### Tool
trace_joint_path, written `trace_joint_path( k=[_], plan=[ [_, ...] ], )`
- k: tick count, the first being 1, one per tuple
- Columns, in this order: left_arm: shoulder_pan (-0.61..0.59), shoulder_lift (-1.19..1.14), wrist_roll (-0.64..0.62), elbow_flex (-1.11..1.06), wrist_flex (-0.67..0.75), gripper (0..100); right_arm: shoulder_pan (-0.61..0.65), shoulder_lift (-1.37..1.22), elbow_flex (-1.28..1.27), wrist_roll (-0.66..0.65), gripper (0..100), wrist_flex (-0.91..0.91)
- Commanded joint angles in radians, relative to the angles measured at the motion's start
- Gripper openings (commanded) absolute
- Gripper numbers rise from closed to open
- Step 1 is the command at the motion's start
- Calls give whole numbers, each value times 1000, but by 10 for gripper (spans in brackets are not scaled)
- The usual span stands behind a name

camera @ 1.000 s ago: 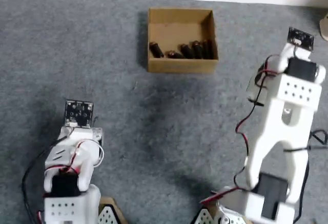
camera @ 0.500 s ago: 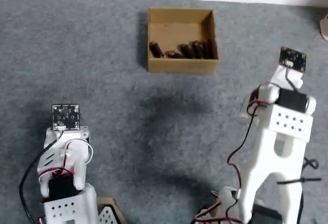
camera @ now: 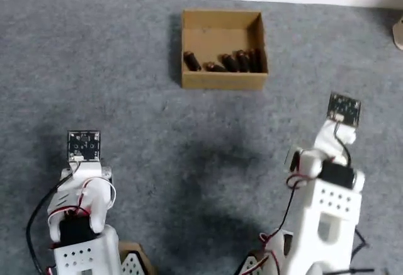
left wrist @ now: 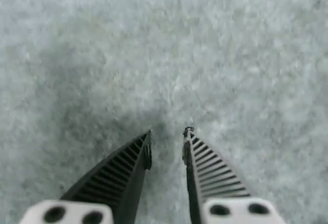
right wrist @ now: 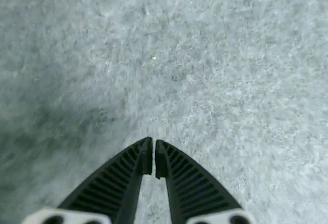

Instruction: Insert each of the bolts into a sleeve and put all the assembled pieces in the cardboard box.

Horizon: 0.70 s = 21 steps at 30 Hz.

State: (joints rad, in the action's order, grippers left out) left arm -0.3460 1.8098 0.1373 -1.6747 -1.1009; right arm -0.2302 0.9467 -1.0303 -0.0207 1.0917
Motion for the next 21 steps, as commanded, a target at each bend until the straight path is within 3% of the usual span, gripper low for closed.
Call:
trace_joint_path(
  k=[1, 8, 14, 21],
  plan=[
    [35, -1, 6, -18, -49, 112, -7, 127, -96, -17, 4, -79],
    [154, -1, 3, -18, -112, 112, -5, 282, -306, -118, 4, -193],
    [183, -1, 5, -18, -236, 111, -4, 386, -487, -129, 4, -349],
    [182, -1, 2, -18, -239, 110, 38, 518, -616, -123, 4, -358]
  ],
)
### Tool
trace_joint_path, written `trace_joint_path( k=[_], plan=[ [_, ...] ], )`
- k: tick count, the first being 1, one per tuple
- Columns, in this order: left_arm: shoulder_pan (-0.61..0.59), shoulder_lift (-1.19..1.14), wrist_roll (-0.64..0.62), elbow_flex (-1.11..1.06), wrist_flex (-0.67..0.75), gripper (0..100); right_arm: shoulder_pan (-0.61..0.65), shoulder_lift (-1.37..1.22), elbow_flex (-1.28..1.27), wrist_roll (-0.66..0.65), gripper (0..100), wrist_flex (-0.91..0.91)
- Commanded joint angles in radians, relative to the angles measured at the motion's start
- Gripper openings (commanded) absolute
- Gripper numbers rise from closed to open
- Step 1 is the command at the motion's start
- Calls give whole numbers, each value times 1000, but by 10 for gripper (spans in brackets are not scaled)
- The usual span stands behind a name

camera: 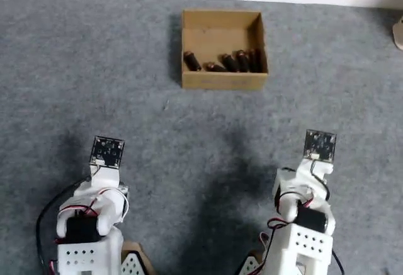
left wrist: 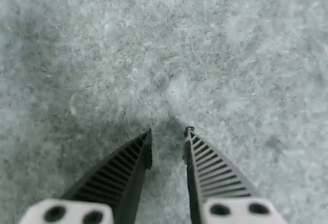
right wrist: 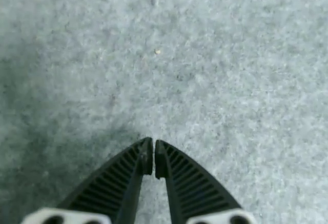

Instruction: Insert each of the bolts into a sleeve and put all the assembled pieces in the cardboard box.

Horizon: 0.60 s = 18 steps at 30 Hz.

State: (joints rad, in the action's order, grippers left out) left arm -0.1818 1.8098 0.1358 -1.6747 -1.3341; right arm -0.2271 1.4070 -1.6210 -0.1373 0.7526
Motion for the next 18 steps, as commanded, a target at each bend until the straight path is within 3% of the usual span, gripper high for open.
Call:
trace_joint_path(
  k=[1, 8, 18],
  plan=[
    [18, -1, 3, -18, -6, 110, 35, 82, -47, -6, 4, -19],
    [18, -1, 3, -18, -6, 110, 28, 315, -219, -11, 4, 61],
    [18, -1, 3, -18, -6, 110, 28, 429, -209, -6, 5, 495]
  ],
)
